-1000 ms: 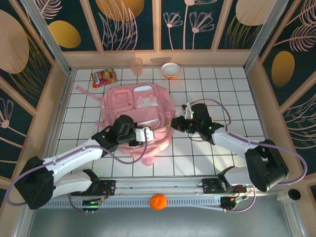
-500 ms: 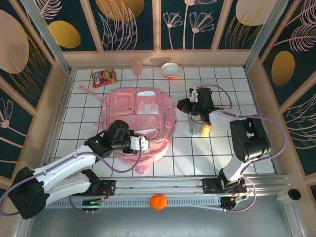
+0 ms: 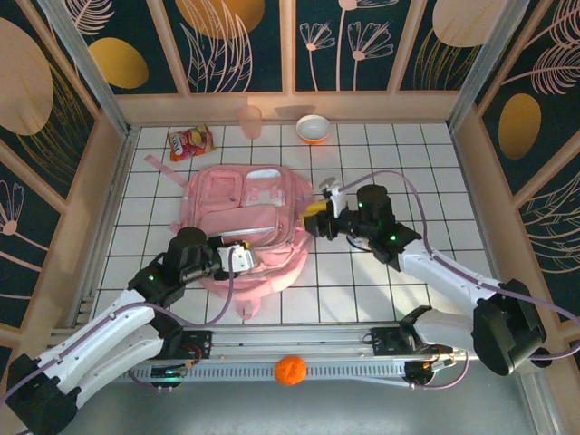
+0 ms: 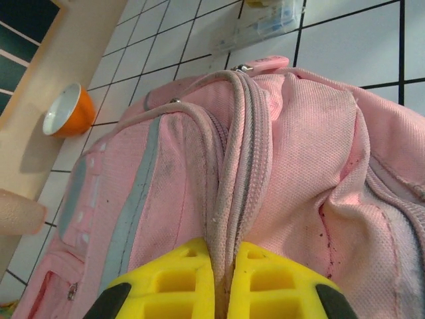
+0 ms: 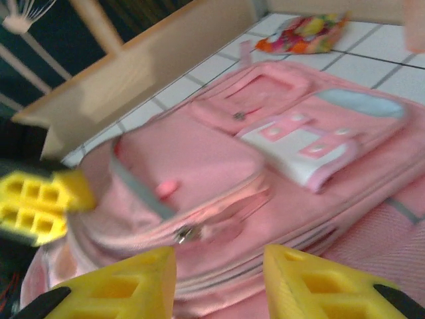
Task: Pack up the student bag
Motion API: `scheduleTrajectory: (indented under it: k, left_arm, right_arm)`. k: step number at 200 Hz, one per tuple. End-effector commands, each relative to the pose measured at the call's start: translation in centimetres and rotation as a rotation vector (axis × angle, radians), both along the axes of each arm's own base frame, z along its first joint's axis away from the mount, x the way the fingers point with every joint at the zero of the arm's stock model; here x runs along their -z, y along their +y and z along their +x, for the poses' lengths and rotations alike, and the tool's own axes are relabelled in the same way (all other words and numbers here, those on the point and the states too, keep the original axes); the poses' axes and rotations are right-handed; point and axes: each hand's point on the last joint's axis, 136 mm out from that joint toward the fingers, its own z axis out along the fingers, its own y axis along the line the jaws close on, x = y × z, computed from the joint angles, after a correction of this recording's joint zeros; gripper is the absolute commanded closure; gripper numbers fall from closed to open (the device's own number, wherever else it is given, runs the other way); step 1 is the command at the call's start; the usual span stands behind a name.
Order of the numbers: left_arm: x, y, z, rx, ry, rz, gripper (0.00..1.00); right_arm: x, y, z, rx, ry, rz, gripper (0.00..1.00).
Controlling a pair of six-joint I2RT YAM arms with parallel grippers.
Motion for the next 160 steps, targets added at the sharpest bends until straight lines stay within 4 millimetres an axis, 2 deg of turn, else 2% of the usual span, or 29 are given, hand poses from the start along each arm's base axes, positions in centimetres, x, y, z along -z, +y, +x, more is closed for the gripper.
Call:
scheduleTrajectory:
  k: [1,15,29,60,85,116,138,160]
  left_arm:
    - [-2.9,-0.2,0.6,0.001,-0.075,-0.046,1.0]
    - [-3.0,-0.3,0.5,0.007,-0.078,-0.048,1.0]
    - [-3.1,-0.3,0.5,0.01,-0.08,-0.054,1.0]
    - [-3.4,-0.6,0.6,0.023,-0.085,-0.056,1.0]
    - [-3.7,-0.8,0.5,0.038,-0.085,-0.061,1.0]
    - [-3.9,-1.1,0.3,0.058,-0.08,-0.065,1.0]
    - [-3.8,-1.4,0.2,0.075,-0.074,-0.064,1.0]
    - [-3.8,-1.6,0.2,0.084,-0.071,-0.067,1.0]
  right_arm:
    - [3.0,0.9,-4.0,-0.176,-0.033,-0.096,0.61]
    - [4.0,1.5,-5.8,-0.234,-0.017,-0.108,0.61]
    - [4.5,1.7,-6.5,-0.251,0.003,-0.089,0.61]
    - [5.7,2.3,-6.6,-0.268,0.046,-0.089,0.6]
    - [6.6,3.0,-6.0,-0.261,0.054,-0.115,0.59]
    - [6.6,3.9,-5.4,-0.272,0.044,-0.099,0.59]
    - [6.6,4.2,-5.3,-0.287,0.037,-0.088,0.64]
    - [6.4,4.4,-5.3,-0.293,0.03,-0.079,0.73]
